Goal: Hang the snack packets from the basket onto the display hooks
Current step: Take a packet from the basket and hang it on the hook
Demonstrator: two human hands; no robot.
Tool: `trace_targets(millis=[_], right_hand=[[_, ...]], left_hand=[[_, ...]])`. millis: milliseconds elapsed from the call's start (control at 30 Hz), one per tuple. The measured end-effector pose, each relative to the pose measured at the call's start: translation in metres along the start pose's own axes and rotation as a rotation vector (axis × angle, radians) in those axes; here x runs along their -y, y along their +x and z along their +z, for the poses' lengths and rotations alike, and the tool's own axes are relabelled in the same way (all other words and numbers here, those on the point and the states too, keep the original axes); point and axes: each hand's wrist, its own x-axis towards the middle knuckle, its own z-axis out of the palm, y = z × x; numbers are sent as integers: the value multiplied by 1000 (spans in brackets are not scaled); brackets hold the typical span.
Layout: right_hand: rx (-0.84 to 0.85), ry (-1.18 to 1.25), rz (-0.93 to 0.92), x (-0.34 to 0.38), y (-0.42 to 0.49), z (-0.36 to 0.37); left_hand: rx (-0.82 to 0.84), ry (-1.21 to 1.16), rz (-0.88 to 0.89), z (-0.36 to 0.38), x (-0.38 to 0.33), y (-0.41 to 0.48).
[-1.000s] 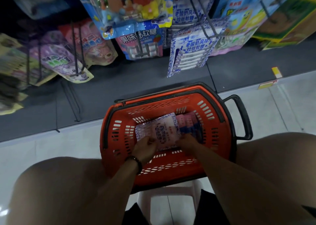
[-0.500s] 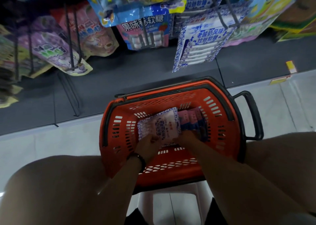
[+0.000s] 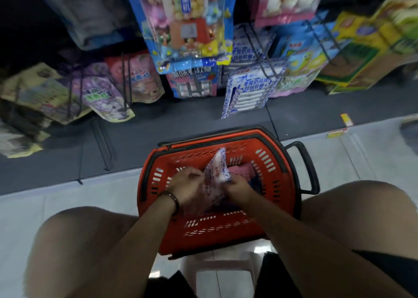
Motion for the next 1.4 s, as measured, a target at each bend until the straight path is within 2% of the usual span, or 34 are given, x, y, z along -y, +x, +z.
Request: trace_targets(millis=[100, 200, 267, 367, 467, 600, 733, 867, 1033, 1100, 1167, 1200, 1233, 1300, 1400], right_hand=[[88, 68, -27, 23, -28, -22], [192, 155, -113, 62, -73, -42], [214, 219, -209, 88, -107, -57], [195, 323, -318, 121, -147, -77], [179, 411, -401, 145, -176, -90], [167, 409, -475, 169, -203, -95], [141, 429, -534, 175, -212, -98], [112, 222, -647, 171, -220, -84], [49, 258, -674, 174, -214, -79], [12, 248, -692, 175, -215, -77], [-47, 251, -718, 176, -217, -72], [-90, 270, -741, 176, -218, -69], [-141, 297, -765, 177, -220, -64], [-209, 342, -800, 180, -225, -51], [-235, 159, -868, 183, -238, -34]], left_hand=[[-70, -39, 51, -15, -7, -22], [-137, -136, 190, -28, -12, -45], [-123, -222, 295, -38, -18, -63], [-81, -212, 433, -54, -29, -89], [-1, -262, 479, -68, -43, -117], [73, -275, 549, -74, -58, -151], [-66, -374, 584, -70, -73, -182], [-153, -495, 559, -62, -87, -197], [-189, -435, 548, -68, -95, -197], [-274, -440, 531, -66, -99, -199], [-557, -230, 501, -57, -98, -205], [-656, -81, 529, -50, -97, -209], [-671, 14, 608, -42, -97, -214], [-496, 34, 697, -24, -98, -217], [-250, -228, 699, -20, -111, -206]])
